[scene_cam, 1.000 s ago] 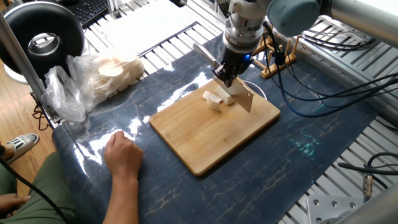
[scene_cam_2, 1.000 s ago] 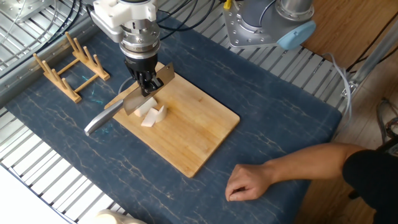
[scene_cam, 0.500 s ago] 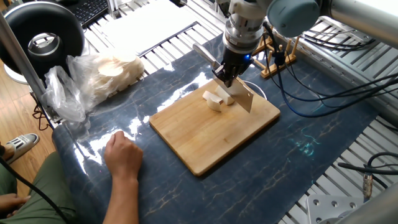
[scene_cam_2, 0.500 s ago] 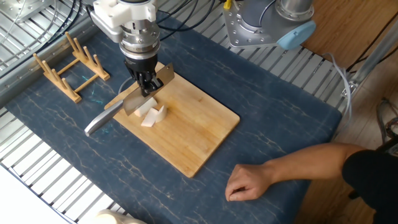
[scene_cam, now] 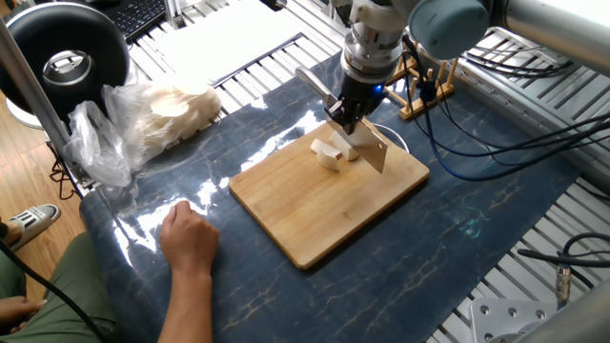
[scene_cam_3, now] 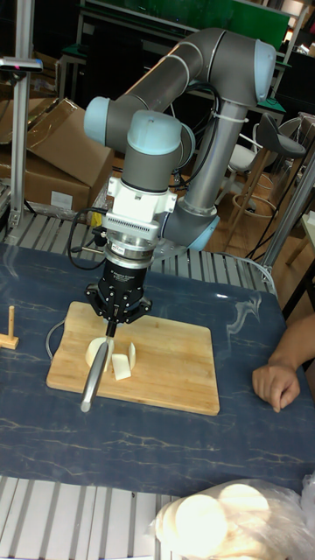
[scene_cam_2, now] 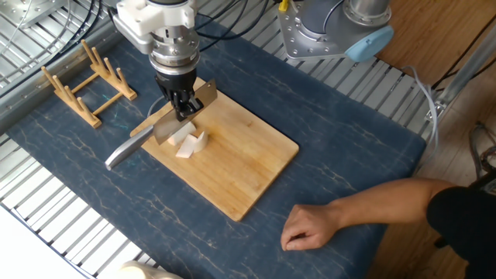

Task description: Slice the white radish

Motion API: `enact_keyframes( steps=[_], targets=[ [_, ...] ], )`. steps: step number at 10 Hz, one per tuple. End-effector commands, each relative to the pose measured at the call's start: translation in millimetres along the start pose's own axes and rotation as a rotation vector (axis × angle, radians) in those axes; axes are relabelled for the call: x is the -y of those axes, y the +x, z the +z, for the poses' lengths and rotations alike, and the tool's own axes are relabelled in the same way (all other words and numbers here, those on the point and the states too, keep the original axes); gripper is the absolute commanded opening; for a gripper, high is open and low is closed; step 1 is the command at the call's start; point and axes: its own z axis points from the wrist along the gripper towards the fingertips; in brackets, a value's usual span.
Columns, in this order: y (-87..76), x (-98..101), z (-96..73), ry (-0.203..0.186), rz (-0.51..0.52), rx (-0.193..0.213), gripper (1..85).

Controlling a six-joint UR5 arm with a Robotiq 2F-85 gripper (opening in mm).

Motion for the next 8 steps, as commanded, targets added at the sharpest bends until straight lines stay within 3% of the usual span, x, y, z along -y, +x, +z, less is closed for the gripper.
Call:
enact_keyframes(
  steps=[1,8],
  targets=[
    [-2.2,-1.6,1.6,-0.010,0.011,0.006,1.0],
    [-6.1,-3.5,7.7,-0.009,0.016,0.030,1.0]
  ],
)
